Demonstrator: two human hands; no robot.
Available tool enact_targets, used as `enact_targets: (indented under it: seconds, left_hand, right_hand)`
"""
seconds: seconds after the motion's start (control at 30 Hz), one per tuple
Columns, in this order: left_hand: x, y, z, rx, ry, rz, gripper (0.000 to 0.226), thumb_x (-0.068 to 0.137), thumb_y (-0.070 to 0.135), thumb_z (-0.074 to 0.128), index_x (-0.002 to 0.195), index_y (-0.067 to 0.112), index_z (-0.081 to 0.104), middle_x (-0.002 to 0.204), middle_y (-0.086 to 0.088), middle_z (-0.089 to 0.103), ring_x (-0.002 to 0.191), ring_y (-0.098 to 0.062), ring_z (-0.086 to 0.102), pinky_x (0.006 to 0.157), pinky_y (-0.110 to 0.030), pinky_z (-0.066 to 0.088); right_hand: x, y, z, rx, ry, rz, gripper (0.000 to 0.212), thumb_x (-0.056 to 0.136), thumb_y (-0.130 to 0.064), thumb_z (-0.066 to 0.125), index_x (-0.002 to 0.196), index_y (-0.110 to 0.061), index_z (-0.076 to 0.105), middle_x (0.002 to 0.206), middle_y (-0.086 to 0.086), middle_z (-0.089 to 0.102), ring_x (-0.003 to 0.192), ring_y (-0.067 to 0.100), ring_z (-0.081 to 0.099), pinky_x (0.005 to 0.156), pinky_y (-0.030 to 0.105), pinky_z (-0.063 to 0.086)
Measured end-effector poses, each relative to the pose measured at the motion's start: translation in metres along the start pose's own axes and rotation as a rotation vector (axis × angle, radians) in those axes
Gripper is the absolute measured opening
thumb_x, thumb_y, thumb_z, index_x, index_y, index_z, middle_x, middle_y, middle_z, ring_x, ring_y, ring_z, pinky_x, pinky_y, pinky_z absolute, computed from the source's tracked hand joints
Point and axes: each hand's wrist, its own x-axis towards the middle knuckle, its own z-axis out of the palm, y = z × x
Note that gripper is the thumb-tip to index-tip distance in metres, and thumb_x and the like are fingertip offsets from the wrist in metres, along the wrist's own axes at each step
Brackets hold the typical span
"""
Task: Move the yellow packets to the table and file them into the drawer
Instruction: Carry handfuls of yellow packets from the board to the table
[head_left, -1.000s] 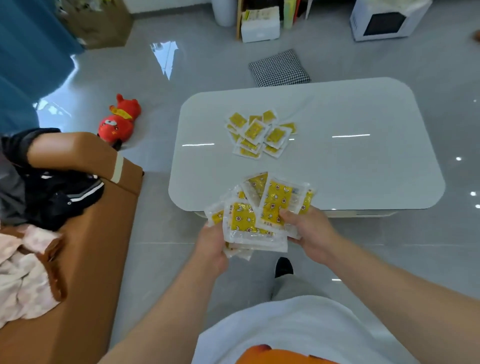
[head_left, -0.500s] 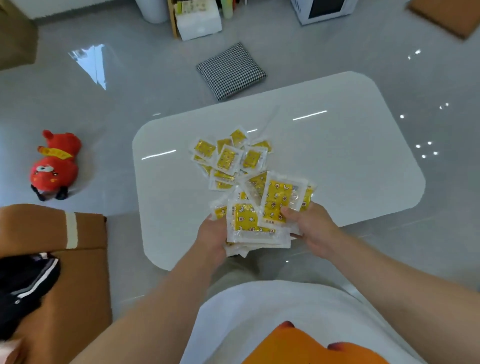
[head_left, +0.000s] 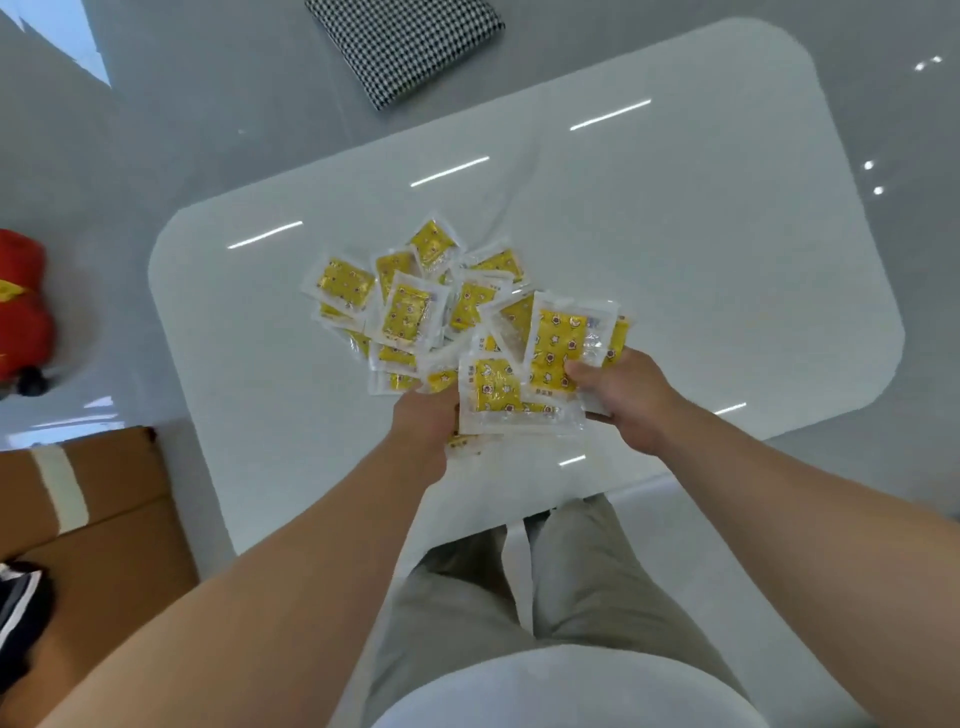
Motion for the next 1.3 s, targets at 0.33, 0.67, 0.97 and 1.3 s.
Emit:
enact_targets:
  seconds: [0.33,0.67,0.97,1.3]
  left_hand:
    - [0.131,-0.004,0.057,0.121,0.103,-0.063,0.041,0.096,0.029,0.065,0.131,0.008,0.059,0.074,0.005,0.055,0.062,-0.012,0.052,0.060,-0.024,0.047]
    - [0.162,-0.018,0.057,0.266,0.352,-0.011,0.075,0.079,0.050,0.080,0.140,0.016,0.053,0.123,-0.003,0.066,0.113,-0.029,0.063,0.098,-0.044,0.053]
    - [0.127,-0.009,0.055,0.272,0.410,-0.032,0.080,0.079,0.047,0.080,0.140,0.012,0.042,0.125,-0.005,0.058,0.104,-0.028,0.057,0.079,-0.034,0.045]
    - [-0.008,0.013,0.012,0.008,0.104,-0.103,0.028,0.097,0.026,0.066,0.119,0.011,0.062,0.120,-0.008,0.065,0.099,-0.025,0.072,0.091,-0.042,0.058]
  right_hand:
    - [0.175,-0.004,-0.006,-0.285,-0.046,0.041,0.036,0.082,-0.026,0.085,0.114,-0.019,0.070,0.111,0.005,0.074,0.099,0.024,0.073,0.084,0.043,0.062]
    - [0.211,0.018,0.012,-0.453,0.123,-0.007,0.035,0.084,-0.034,0.081,0.106,-0.017,0.058,0.107,0.001,0.063,0.102,0.023,0.063,0.088,0.042,0.058]
    - [0.187,0.016,0.008,-0.698,0.231,0.127,0.077,0.082,-0.046,0.077,0.140,-0.011,0.039,0.137,0.012,0.050,0.112,0.031,0.060,0.085,0.039,0.055]
    - [0.057,-0.026,0.033,-0.621,0.060,0.097,0.054,0.091,-0.033,0.055,0.139,-0.009,0.048,0.113,0.012,0.067,0.094,0.030,0.072,0.064,0.033,0.054]
